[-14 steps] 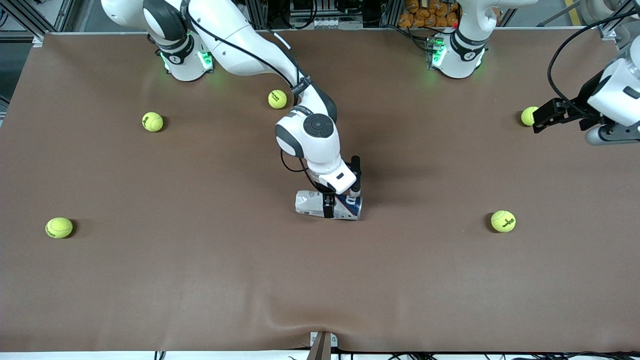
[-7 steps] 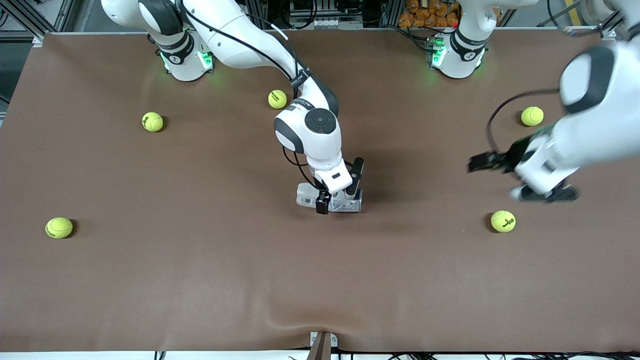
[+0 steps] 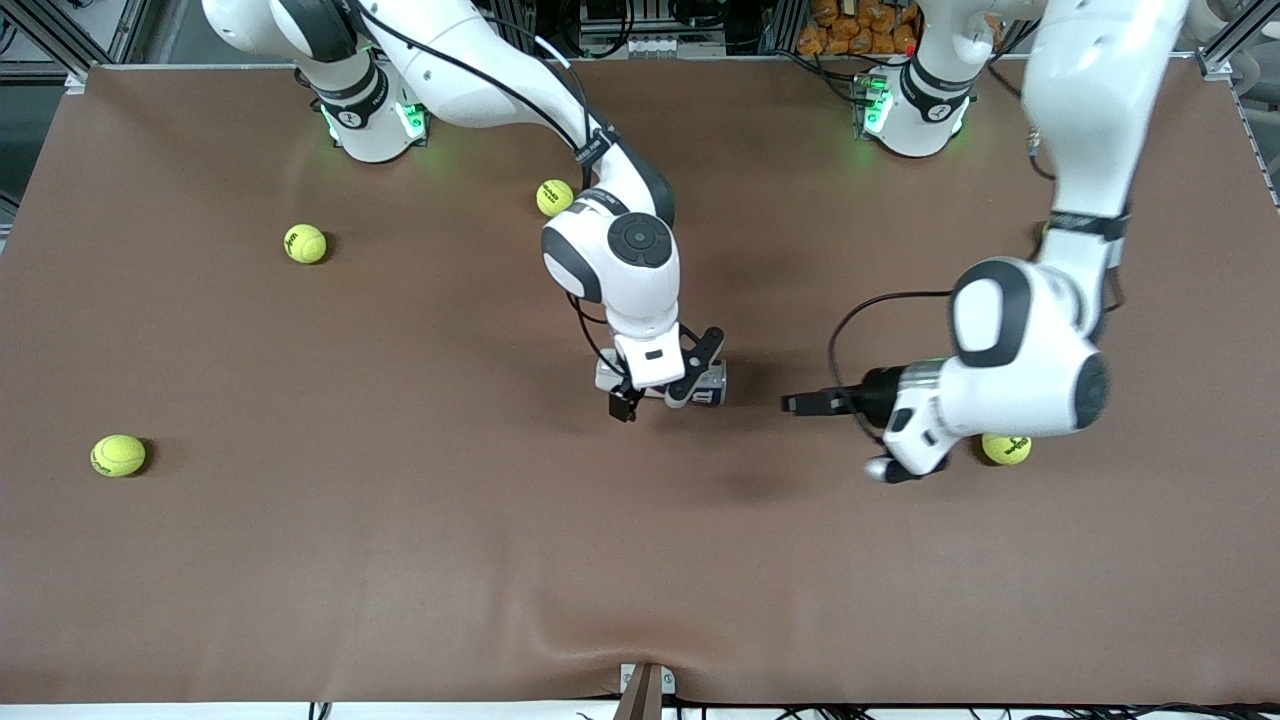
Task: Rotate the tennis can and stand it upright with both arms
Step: 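Lower the can with the right gripper while the left gripper reaches it, then grasp the can with the left gripper while the right gripper releases it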
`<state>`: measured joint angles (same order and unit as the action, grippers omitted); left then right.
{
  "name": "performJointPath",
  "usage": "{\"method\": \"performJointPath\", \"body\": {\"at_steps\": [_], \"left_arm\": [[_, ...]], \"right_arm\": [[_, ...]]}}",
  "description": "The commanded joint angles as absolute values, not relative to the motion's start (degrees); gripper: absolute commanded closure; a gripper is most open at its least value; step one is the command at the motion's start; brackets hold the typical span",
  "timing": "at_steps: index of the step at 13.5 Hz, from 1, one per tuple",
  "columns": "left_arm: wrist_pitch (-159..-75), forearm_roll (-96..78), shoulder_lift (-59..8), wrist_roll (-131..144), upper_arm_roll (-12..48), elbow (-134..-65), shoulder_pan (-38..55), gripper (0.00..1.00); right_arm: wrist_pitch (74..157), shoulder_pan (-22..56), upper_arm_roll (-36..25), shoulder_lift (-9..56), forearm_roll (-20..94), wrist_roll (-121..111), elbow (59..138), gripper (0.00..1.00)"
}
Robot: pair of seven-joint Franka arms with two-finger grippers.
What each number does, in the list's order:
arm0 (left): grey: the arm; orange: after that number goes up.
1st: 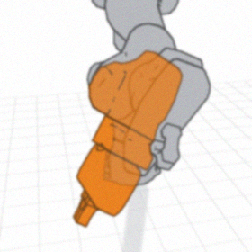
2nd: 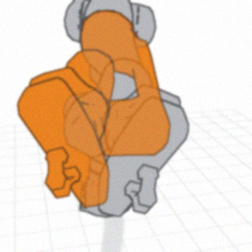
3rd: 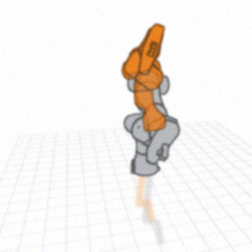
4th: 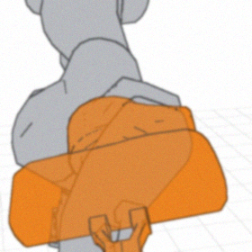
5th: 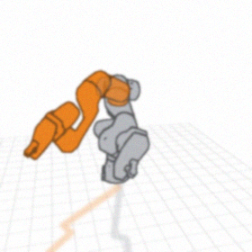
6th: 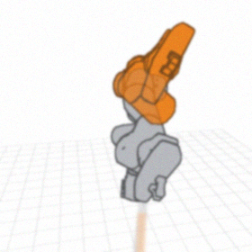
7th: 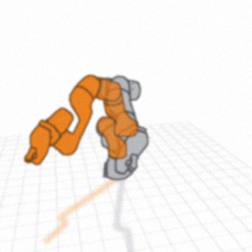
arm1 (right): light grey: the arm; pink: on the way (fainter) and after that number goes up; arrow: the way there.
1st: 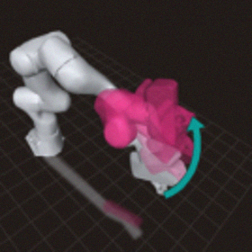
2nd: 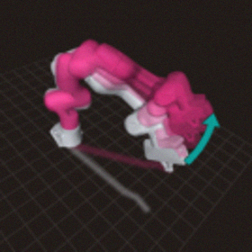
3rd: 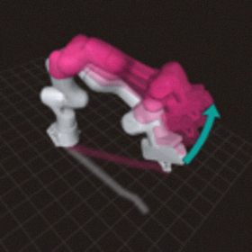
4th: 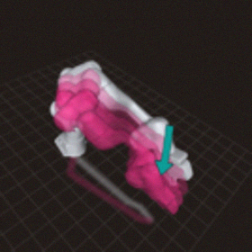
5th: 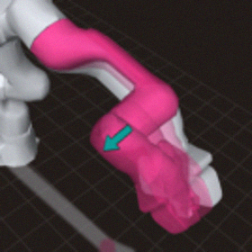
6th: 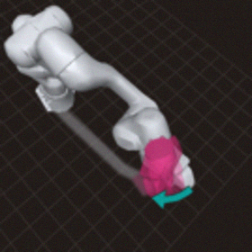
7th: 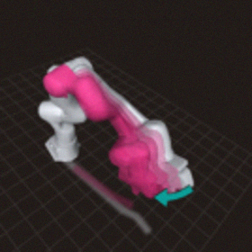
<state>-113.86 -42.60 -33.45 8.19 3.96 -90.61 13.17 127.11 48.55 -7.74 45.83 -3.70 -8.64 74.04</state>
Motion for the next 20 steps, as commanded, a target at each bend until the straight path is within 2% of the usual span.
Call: {"method": "performJointPath", "body": {"at_steps": [1, 8, 15, 20], "left_arm": [[-114.96, -49.02, -37.69, 8.79, 3.96, -89.82, 13.71, 0.0], [-121.73, -70.98, -46.75, 2.82, 4.04, -89.82, 15.03, 0.0], [-121.11, -73.3, -46.23, 2.29, 5.0, -93.95, 15.64, 0.0], [-121.11, -73.3, -46.14, 2.2, 7.47, -94.57, 15.38, 0.0]], "right_arm": [[123.76, 44.83, -7.21, 43.07, -3.87, -4.06, 74.88, 0.0], [112.77, 40.44, -7.29, 40.78, -3.87, 4.73, 74.88, 0.0], [104.34, 31.21, -7.12, 36.31, -3.96, 5.01, 76.02, 0.0], [92.21, 27.0, -7.03, 30.68, -3.87, 4.83, 76.29, 0.0]]}}
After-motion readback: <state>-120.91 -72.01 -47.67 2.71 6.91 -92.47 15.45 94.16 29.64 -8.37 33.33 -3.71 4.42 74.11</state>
